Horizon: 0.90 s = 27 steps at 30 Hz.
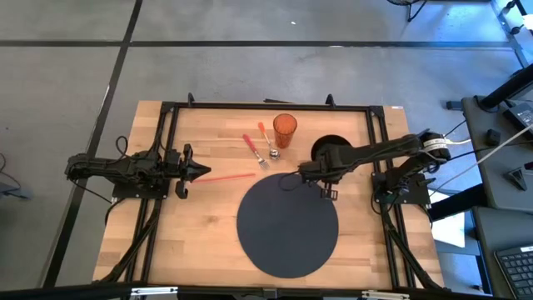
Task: Pick & Place Utensil
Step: Put the black bowl on the black placemat
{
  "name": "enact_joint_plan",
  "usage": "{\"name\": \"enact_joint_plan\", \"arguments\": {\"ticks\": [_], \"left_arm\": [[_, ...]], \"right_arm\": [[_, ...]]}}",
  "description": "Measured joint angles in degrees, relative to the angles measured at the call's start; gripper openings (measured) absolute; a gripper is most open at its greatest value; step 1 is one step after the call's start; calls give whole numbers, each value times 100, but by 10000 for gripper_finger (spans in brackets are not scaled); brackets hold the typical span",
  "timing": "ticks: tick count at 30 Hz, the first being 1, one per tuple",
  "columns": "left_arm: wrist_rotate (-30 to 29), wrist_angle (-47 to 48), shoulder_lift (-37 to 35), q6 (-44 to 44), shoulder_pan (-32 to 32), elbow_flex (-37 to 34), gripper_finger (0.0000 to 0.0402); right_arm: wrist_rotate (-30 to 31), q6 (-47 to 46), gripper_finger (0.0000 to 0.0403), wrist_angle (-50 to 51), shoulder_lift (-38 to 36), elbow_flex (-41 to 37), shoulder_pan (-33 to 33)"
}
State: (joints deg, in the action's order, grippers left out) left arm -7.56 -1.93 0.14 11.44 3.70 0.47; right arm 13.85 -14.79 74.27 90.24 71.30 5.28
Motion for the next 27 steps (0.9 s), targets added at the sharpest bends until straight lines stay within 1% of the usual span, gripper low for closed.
{"name": "enact_joint_plan", "arguments": {"ticks": [4, 7, 10, 15, 20, 25, 27], "left_arm": [[1, 1, 0, 1, 0, 0, 1], [3, 2, 0, 1, 0, 0, 1], [5, 2, 0, 0, 0, 0, 1], [1, 0, 0, 1, 0, 0, 1], [-1, 0, 0, 4, 0, 0, 1], [-2, 0, 0, 86, 0, 0, 1], [-2, 0, 0, 86, 0, 0, 1]], "right_arm": [[91, -116, 6, 222, -4, 765, 337], [159, -160, 4, 32, -6, 1161, 688], [164, -261, 4, -231, -4, 1301, 1070], [163, -304, 4, -905, 88, 1199, 1616], [132, -301, 4, -1382, 654, 1192, 1995], [-300, -126, 4, -1713, 1360, 1194, 2218], [-344, -34, 4, -1702, 1615, 1303, 2300]]}}
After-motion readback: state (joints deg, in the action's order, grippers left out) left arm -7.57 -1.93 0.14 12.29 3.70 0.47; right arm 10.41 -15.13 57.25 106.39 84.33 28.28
